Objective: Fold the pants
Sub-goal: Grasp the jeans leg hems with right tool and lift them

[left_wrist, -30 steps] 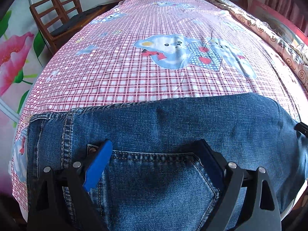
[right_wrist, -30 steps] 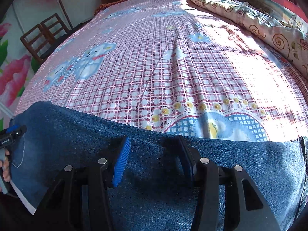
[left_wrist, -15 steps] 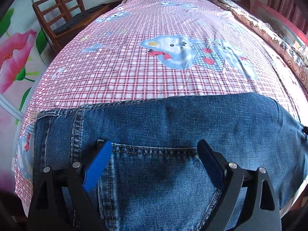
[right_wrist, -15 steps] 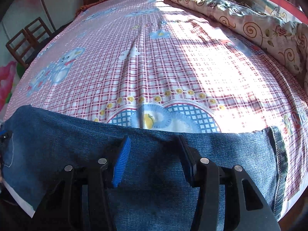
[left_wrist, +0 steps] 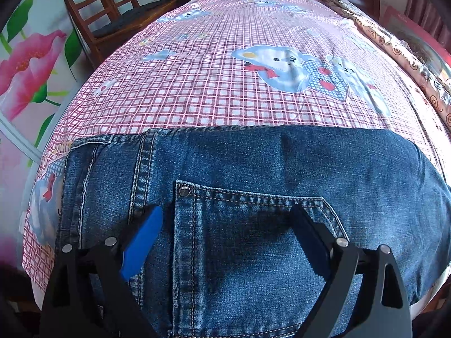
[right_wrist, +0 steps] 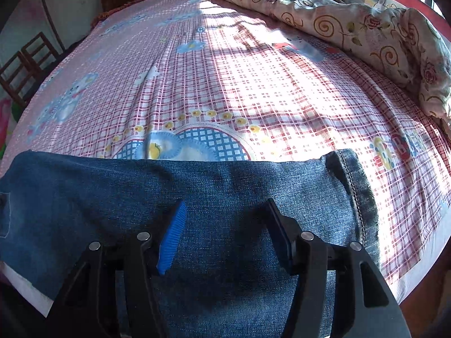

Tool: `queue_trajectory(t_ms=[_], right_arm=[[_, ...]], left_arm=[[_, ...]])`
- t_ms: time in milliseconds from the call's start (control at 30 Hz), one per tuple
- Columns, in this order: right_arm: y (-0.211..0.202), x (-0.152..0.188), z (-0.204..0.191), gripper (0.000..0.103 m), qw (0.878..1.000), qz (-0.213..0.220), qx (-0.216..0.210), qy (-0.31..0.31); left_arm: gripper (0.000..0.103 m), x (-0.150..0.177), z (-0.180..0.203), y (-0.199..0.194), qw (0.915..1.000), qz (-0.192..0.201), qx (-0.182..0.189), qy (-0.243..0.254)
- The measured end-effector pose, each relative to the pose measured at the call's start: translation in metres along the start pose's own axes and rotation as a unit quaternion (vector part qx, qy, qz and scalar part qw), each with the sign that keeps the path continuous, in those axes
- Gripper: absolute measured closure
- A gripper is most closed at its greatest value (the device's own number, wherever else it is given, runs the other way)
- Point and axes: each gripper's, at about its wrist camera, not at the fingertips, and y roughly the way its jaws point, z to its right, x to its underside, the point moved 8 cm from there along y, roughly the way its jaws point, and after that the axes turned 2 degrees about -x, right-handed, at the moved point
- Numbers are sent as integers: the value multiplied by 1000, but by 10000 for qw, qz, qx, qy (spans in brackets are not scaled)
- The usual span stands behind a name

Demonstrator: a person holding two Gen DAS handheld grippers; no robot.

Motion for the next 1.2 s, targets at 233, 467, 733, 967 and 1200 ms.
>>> queue_trajectory(t_ms=[233, 467, 733, 967, 1200], right_arm=[[-30, -11, 9, 44, 9982, 261, -428, 342], [-75, 2, 114, 33, 9760, 608, -1010, 1829], [-52, 45, 168, 33, 9202, 5, -2528, 2990], [-35, 52, 138, 33, 8833, -329, -3548, 3046], [-30, 48, 122, 33, 8696, -511, -3805, 3105]], left_arm=[[12, 3, 9, -18, 9999, 112, 8, 125], [12, 32, 27, -45, 9984, 297, 41, 481], [11, 59, 43, -45, 9987, 77, 249, 432], [11, 62, 44, -43, 9989, -35, 210, 420], [11, 64, 40, -39, 9988, -101, 136, 465]])
